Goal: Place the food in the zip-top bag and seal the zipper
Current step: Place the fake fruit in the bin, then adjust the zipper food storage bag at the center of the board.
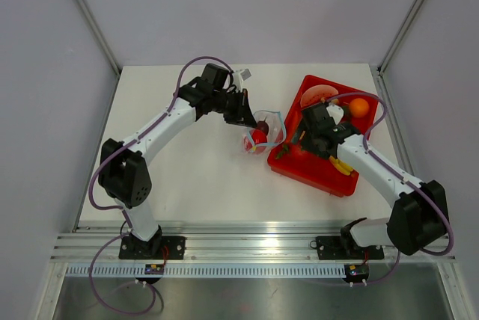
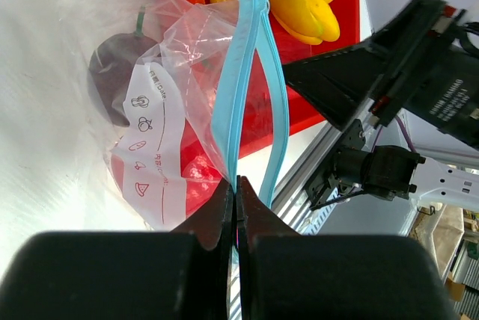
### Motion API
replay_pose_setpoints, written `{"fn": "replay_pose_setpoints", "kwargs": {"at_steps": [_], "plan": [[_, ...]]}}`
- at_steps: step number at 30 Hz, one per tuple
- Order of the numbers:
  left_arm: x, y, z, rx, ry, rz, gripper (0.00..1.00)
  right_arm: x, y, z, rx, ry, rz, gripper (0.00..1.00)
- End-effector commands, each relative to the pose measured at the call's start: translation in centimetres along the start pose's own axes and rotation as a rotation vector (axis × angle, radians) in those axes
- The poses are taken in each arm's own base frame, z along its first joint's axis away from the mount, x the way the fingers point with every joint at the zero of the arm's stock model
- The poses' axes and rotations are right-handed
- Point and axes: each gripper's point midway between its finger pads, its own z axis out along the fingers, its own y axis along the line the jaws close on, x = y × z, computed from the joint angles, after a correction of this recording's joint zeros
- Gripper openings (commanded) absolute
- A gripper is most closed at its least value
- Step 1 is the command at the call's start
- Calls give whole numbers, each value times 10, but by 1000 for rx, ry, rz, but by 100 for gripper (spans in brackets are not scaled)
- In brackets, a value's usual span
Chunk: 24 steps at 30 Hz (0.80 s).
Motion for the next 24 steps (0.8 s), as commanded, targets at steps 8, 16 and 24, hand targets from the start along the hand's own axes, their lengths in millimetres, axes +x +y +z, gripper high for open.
{"fn": "replay_pose_setpoints", "kwargs": {"at_steps": [8,16,24], "plan": [[-6,-2,-3,12,-22,26,0,-31,53,-35,-254,-42,25,75],[-8,-4,-6,19,-30,27,0,-28,86,-47,-423,4,67,74],[-8,-3,-9,18,-34,24,0,-7,98,-25,-442,100,70,44]]}}
